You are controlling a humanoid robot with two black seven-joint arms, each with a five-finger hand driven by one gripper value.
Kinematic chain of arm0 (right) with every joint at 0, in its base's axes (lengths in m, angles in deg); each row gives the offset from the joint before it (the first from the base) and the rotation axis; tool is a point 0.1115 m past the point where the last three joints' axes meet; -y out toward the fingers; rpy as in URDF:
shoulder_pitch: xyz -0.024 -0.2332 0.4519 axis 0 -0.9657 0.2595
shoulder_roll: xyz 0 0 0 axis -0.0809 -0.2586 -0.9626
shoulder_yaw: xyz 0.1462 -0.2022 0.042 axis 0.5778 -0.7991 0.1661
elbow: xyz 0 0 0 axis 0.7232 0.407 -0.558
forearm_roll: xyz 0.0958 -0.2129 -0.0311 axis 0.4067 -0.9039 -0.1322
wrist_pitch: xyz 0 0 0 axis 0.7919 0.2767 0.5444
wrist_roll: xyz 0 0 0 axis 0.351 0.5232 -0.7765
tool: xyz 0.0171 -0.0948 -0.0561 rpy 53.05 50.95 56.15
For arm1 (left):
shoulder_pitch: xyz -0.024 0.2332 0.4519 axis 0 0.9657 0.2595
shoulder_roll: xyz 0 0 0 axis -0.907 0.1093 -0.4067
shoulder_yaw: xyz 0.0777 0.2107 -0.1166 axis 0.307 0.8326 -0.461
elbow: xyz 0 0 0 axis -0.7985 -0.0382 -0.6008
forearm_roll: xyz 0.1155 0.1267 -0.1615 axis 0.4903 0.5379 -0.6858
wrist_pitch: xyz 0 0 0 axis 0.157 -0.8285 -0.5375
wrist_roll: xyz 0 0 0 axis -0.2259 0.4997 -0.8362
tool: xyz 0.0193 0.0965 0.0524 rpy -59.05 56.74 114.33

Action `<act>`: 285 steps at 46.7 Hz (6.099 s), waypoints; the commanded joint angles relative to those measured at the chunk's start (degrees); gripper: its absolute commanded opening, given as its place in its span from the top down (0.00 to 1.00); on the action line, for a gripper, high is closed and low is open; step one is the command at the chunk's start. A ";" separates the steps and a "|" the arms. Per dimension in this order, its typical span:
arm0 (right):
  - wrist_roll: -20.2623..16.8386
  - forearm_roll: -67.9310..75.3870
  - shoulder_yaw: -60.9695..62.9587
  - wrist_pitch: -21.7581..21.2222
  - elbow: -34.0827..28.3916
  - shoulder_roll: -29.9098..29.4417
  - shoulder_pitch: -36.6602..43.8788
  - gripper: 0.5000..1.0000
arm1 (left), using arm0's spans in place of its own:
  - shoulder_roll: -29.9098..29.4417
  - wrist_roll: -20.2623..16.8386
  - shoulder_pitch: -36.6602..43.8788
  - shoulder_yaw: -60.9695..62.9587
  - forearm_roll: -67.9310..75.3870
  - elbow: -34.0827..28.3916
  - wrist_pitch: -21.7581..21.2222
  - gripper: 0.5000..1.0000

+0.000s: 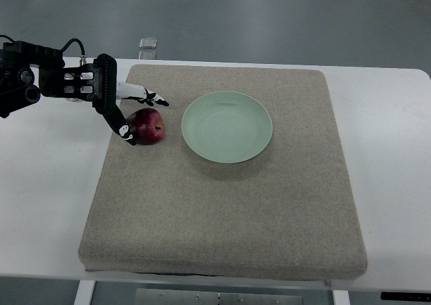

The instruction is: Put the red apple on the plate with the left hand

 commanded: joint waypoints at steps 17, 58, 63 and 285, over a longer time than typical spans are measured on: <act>0.00 0.00 0.00 0.00 0.00 0.00 -0.01 0.14 | 0.14 0.00 1.42 -0.06 0.02 -0.27 -1.55 0.01; 0.00 0.00 0.00 0.00 0.00 0.00 -0.01 0.14 | 0.14 0.00 1.94 0.03 0.11 -0.27 -3.57 0.53; 0.00 0.00 0.00 0.00 0.00 0.00 -0.01 0.14 | 0.14 0.00 1.86 -0.06 0.11 -0.27 -3.57 0.72; 0.00 0.00 0.00 0.00 0.00 0.00 -0.01 0.14 | 32.83 6.77 8.97 -37.06 -83.64 -56.17 -7.28 0.02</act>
